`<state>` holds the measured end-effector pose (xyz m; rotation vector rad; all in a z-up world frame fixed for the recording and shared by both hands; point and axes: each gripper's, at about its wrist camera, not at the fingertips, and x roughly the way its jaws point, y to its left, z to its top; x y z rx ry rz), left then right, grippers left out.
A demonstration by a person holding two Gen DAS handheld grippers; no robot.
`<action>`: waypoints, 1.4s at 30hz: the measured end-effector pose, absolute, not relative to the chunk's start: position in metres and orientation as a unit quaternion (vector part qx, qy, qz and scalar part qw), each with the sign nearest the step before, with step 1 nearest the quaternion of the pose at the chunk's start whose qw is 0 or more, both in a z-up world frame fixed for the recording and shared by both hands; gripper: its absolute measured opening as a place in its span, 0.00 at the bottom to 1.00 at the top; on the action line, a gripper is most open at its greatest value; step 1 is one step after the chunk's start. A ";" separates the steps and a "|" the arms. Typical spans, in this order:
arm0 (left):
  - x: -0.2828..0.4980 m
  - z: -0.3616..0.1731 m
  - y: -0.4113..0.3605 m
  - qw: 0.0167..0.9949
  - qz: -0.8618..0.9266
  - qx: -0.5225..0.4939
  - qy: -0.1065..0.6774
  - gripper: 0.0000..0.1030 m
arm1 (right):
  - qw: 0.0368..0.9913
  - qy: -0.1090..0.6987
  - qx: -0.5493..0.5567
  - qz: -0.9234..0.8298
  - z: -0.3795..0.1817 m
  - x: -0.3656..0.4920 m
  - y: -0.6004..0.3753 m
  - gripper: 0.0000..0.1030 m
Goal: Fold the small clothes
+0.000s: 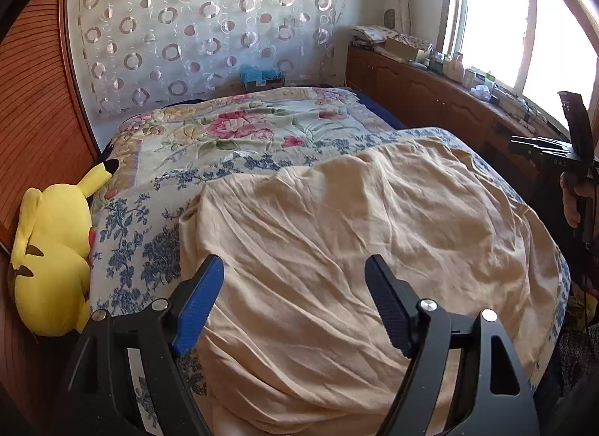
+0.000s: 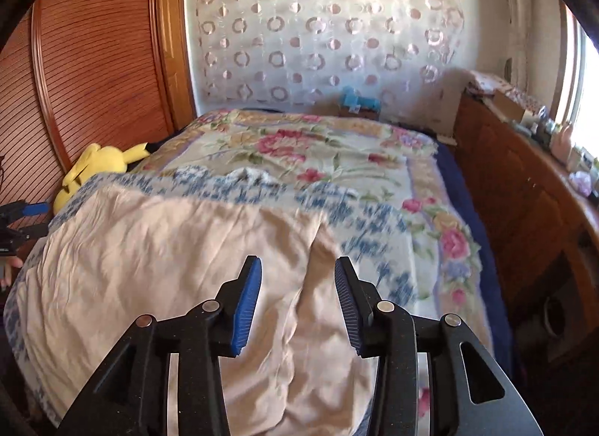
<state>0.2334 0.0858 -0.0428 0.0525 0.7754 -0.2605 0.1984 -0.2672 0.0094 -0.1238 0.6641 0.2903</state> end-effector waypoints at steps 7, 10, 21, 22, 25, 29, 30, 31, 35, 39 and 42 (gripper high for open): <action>0.211 -0.068 0.079 0.910 -0.129 0.023 0.393 0.76 | 0.918 0.359 -0.028 0.165 -0.022 0.178 -0.293 0.41; 0.198 -0.070 0.087 0.913 -0.123 0.015 0.388 0.76 | 0.916 0.367 -0.035 0.159 -0.027 0.174 -0.307 0.41; 0.131 -0.081 0.141 0.919 -0.067 -0.011 0.388 0.76 | 0.915 0.376 -0.022 0.144 -0.041 0.185 -0.324 0.41; 0.127 -0.083 0.143 0.919 -0.065 -0.014 0.390 0.76 | 0.915 0.376 -0.024 0.143 -0.041 0.185 -0.323 0.41; 0.114 -0.090 0.150 0.912 -0.058 -0.023 0.405 0.73 | 0.916 0.376 -0.033 0.140 -0.044 0.181 -0.319 0.43; 0.102 -0.096 0.153 0.909 -0.068 -0.042 0.410 0.56 | 0.916 0.375 -0.047 0.135 -0.062 0.174 -0.300 0.44; 0.101 -0.096 0.152 0.907 -0.074 -0.046 0.411 0.52 | 0.916 0.375 -0.051 0.133 -0.062 0.172 -0.297 0.45; 0.099 -0.097 0.151 0.906 -0.080 -0.049 0.412 0.49 | 0.916 0.374 -0.055 0.132 -0.068 0.174 -0.295 0.45; 0.095 -0.097 0.145 0.904 -0.092 -0.051 0.413 0.12 | 0.916 0.374 -0.061 0.131 -0.068 0.174 -0.296 0.45; 0.078 -0.080 0.142 0.910 -0.084 -0.062 0.401 0.06 | 0.916 0.374 -0.061 0.131 -0.068 0.173 -0.296 0.46; 0.057 -0.064 0.142 0.915 -0.069 -0.060 0.394 0.06 | 0.916 0.374 -0.062 0.132 -0.068 0.173 -0.296 0.46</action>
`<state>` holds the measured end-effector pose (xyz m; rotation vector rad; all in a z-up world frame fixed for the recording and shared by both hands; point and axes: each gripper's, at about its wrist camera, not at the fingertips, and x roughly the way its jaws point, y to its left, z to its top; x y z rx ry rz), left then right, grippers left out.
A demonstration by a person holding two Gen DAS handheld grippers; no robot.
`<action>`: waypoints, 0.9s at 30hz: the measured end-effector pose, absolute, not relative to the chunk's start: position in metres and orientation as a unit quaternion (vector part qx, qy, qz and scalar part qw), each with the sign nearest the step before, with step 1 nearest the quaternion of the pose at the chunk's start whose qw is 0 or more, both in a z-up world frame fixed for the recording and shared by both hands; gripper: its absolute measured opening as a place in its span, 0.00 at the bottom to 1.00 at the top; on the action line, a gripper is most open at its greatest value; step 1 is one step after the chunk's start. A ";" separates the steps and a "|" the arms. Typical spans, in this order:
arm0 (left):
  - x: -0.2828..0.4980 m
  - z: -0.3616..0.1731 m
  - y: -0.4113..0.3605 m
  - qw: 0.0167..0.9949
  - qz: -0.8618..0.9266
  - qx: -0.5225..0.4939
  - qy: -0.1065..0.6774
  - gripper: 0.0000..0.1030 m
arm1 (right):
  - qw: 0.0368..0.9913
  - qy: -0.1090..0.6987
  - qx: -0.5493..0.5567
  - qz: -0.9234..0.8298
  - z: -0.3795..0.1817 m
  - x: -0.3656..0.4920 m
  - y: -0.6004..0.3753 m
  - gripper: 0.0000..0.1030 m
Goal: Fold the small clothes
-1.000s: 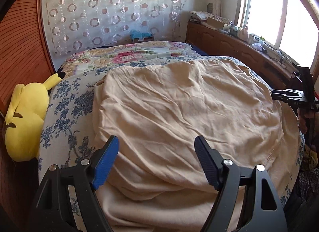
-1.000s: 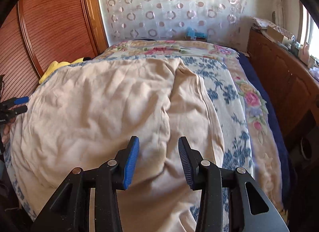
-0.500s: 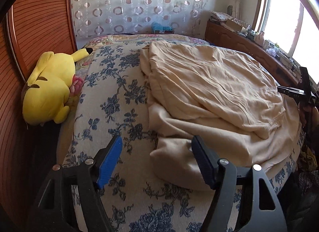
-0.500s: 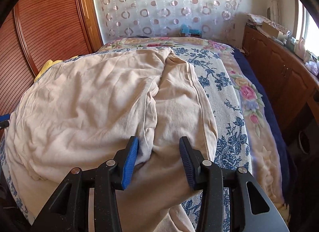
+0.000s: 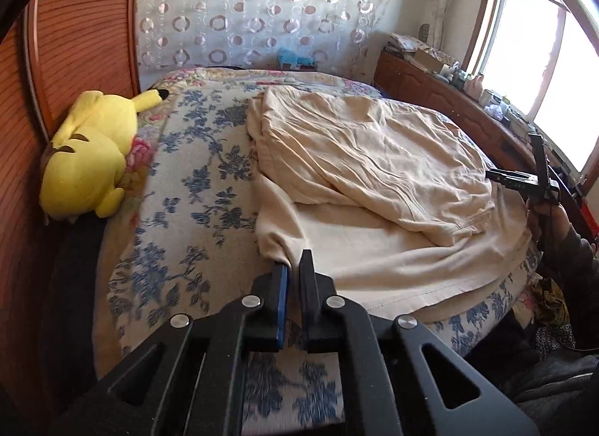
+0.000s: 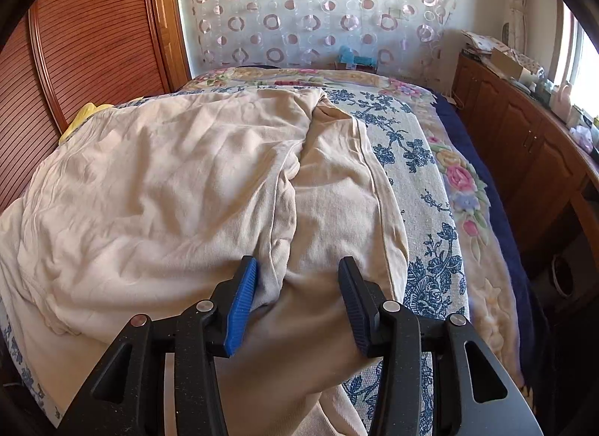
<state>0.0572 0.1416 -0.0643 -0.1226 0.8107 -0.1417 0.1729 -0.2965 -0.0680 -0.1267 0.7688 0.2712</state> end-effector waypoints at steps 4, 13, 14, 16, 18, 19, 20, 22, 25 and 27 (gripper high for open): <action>0.045 -0.056 0.144 0.915 -0.053 -0.057 0.396 0.07 | 0.916 0.374 -0.062 0.132 -0.068 0.173 -0.296 0.46; 0.058 -0.055 0.140 0.915 -0.045 -0.038 0.398 0.44 | 0.916 0.373 -0.062 0.132 -0.068 0.172 -0.297 0.46; 0.060 -0.055 0.139 0.915 -0.048 -0.039 0.399 0.44 | 0.916 0.373 -0.062 0.132 -0.068 0.172 -0.297 0.46; 0.065 -0.054 0.136 0.916 -0.051 -0.038 0.397 0.44 | 0.916 0.373 -0.062 0.133 -0.068 0.173 -0.298 0.47; 0.070 -0.052 0.131 0.918 -0.050 -0.034 0.393 0.44 | 0.916 0.373 -0.062 0.133 -0.068 0.172 -0.297 0.47; 0.074 -0.051 0.128 0.919 -0.050 -0.034 0.390 0.44 | 0.916 0.373 -0.062 0.133 -0.068 0.172 -0.297 0.47; 0.077 -0.051 0.127 0.919 -0.053 -0.035 0.389 0.44 | 0.916 0.373 -0.062 0.133 -0.068 0.173 -0.298 0.47; 0.088 -0.052 0.122 0.918 -0.059 -0.036 0.390 0.44 | 0.916 0.373 -0.062 0.133 -0.068 0.172 -0.298 0.47; 0.105 -0.056 0.117 0.916 -0.059 -0.035 0.395 0.44 | 0.916 0.373 -0.062 0.133 -0.068 0.173 -0.298 0.47; 0.116 -0.060 0.116 0.914 -0.057 -0.039 0.401 0.44 | 0.916 0.373 -0.062 0.133 -0.068 0.173 -0.298 0.47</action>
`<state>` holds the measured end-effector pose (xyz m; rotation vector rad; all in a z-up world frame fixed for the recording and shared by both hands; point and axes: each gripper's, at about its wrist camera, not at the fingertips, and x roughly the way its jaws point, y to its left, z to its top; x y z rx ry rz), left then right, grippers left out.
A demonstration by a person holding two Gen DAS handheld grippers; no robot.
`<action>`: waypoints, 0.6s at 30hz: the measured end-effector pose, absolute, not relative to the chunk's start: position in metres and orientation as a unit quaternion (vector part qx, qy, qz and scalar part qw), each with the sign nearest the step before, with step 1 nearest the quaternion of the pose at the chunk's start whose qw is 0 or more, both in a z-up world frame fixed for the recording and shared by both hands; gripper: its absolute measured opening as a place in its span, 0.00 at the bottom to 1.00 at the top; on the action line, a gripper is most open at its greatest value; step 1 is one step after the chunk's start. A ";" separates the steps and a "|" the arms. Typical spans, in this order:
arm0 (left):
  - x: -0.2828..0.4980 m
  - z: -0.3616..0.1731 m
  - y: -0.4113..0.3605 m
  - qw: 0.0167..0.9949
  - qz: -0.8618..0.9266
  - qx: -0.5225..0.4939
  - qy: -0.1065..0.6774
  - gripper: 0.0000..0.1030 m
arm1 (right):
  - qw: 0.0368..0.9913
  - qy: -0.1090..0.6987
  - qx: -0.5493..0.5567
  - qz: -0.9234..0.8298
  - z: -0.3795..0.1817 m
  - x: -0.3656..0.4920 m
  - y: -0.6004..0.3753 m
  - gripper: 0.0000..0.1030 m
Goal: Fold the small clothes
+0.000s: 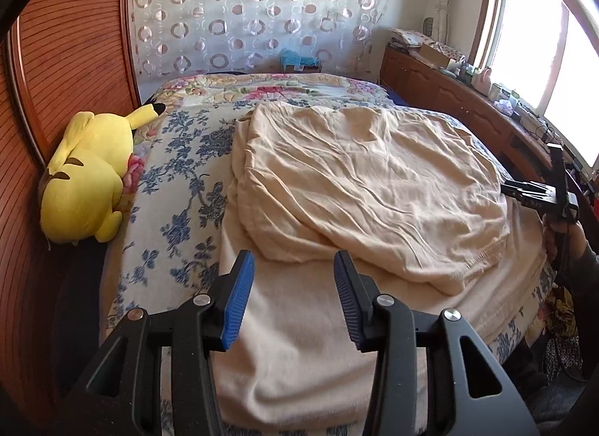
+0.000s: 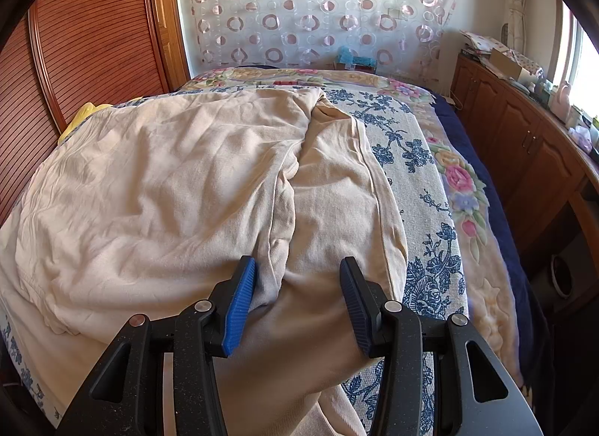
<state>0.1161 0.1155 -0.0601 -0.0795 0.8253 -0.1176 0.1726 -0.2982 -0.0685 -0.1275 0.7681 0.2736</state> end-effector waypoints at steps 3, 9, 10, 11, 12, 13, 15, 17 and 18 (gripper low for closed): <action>0.133 -0.067 0.116 0.909 -0.052 -0.043 0.411 0.44 | 0.916 0.373 -0.062 0.133 -0.068 0.173 -0.299 0.47; 0.155 -0.085 0.120 0.899 -0.043 -0.054 0.434 0.44 | 0.916 0.373 -0.059 0.135 -0.069 0.173 -0.299 0.47; 0.157 -0.088 0.120 0.897 -0.042 -0.056 0.437 0.44 | 0.916 0.373 -0.055 0.136 -0.068 0.172 -0.300 0.47; 0.158 -0.090 0.120 0.896 -0.041 -0.058 0.439 0.44 | 0.917 0.372 -0.053 0.135 -0.067 0.171 -0.301 0.47; 0.158 -0.091 0.120 0.895 -0.041 -0.058 0.440 0.44 | 0.919 0.367 -0.052 0.133 -0.065 0.169 -0.302 0.47; 0.157 -0.093 0.120 0.894 -0.041 -0.058 0.442 0.44 | 0.921 0.363 -0.050 0.135 -0.064 0.167 -0.302 0.47; 0.158 -0.095 0.118 0.893 -0.041 -0.057 0.444 0.44 | 0.919 0.362 -0.043 0.152 -0.062 0.163 -0.301 0.47; 0.158 -0.096 0.116 0.893 -0.041 -0.053 0.445 0.44 | 0.915 0.363 -0.048 0.168 -0.062 0.159 -0.295 0.47; 0.158 -0.096 0.115 0.893 -0.041 -0.051 0.446 0.44 | 0.914 0.363 -0.053 0.173 -0.062 0.158 -0.291 0.47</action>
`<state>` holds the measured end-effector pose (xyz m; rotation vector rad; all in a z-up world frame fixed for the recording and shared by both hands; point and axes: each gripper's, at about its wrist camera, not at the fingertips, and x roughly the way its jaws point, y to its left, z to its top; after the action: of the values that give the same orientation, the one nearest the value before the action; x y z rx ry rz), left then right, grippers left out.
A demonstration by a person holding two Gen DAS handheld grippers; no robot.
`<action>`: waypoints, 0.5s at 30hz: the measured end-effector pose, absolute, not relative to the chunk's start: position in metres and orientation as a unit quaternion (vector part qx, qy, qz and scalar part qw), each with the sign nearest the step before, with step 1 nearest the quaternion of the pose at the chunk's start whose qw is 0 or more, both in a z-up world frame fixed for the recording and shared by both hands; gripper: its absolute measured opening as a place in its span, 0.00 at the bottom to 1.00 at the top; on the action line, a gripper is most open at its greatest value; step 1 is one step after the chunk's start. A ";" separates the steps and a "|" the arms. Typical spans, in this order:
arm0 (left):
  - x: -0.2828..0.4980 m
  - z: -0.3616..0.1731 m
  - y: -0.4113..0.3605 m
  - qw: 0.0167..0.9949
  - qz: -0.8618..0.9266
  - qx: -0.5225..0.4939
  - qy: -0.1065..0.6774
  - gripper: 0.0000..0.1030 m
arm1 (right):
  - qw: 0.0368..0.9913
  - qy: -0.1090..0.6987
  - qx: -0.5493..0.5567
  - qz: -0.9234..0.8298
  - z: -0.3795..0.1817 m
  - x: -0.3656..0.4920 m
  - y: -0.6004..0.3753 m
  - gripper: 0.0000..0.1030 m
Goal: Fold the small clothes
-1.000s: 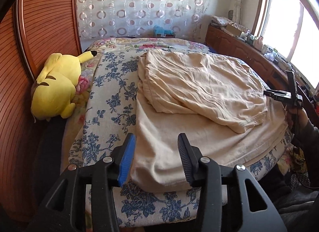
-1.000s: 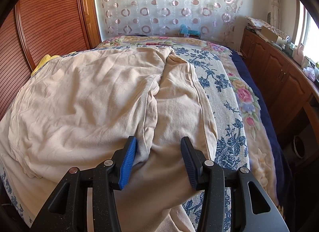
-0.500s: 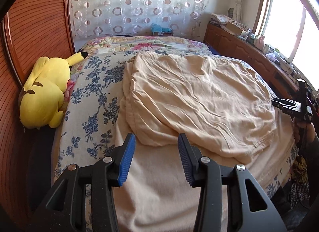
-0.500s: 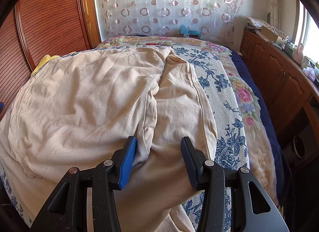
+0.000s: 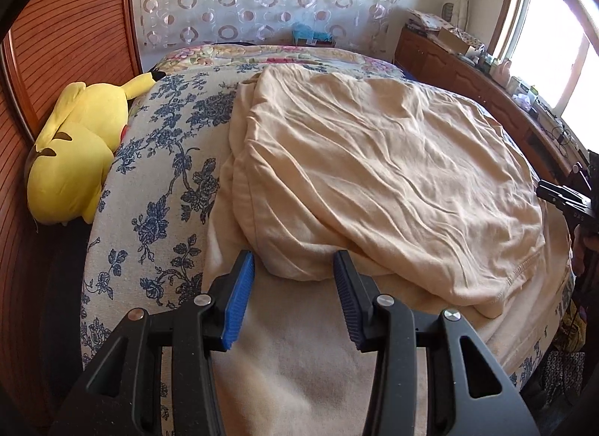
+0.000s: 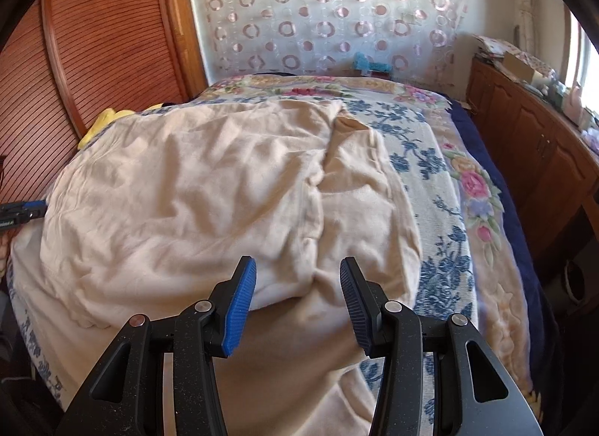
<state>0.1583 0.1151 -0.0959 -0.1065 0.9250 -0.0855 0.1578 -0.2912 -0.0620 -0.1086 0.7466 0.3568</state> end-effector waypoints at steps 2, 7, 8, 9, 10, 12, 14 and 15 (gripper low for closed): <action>0.160 -0.097 0.114 0.892 -0.041 -0.050 0.448 0.44 | 0.909 0.369 -0.060 0.183 -0.064 0.158 -0.284 0.47; 0.164 -0.099 0.111 0.892 -0.041 -0.043 0.448 0.44 | 0.904 0.388 -0.081 0.162 -0.073 0.169 -0.277 0.47; 0.164 -0.098 0.109 0.893 -0.043 -0.041 0.447 0.43 | 0.904 0.387 -0.082 0.162 -0.073 0.170 -0.277 0.47; 0.163 -0.097 0.108 0.894 -0.046 -0.039 0.444 0.43 | 0.904 0.387 -0.085 0.162 -0.073 0.170 -0.276 0.46; 0.162 -0.097 0.105 0.896 -0.051 -0.035 0.440 0.38 | 0.904 0.385 -0.088 0.160 -0.073 0.169 -0.275 0.40; 0.161 -0.098 0.102 0.896 -0.058 -0.032 0.439 0.29 | 0.904 0.382 -0.099 0.167 -0.073 0.166 -0.271 0.27; 0.161 -0.099 0.102 0.897 -0.057 -0.030 0.438 0.15 | 0.901 0.380 -0.115 0.174 -0.071 0.162 -0.265 0.14; 0.161 -0.098 0.102 0.898 -0.057 -0.030 0.435 0.13 | 0.900 0.379 -0.121 0.177 -0.071 0.162 -0.263 0.11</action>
<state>0.1607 0.1016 -0.0981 -0.0614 0.9001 -0.1176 0.1616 -0.2629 -0.0709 -0.2503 0.7842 0.3662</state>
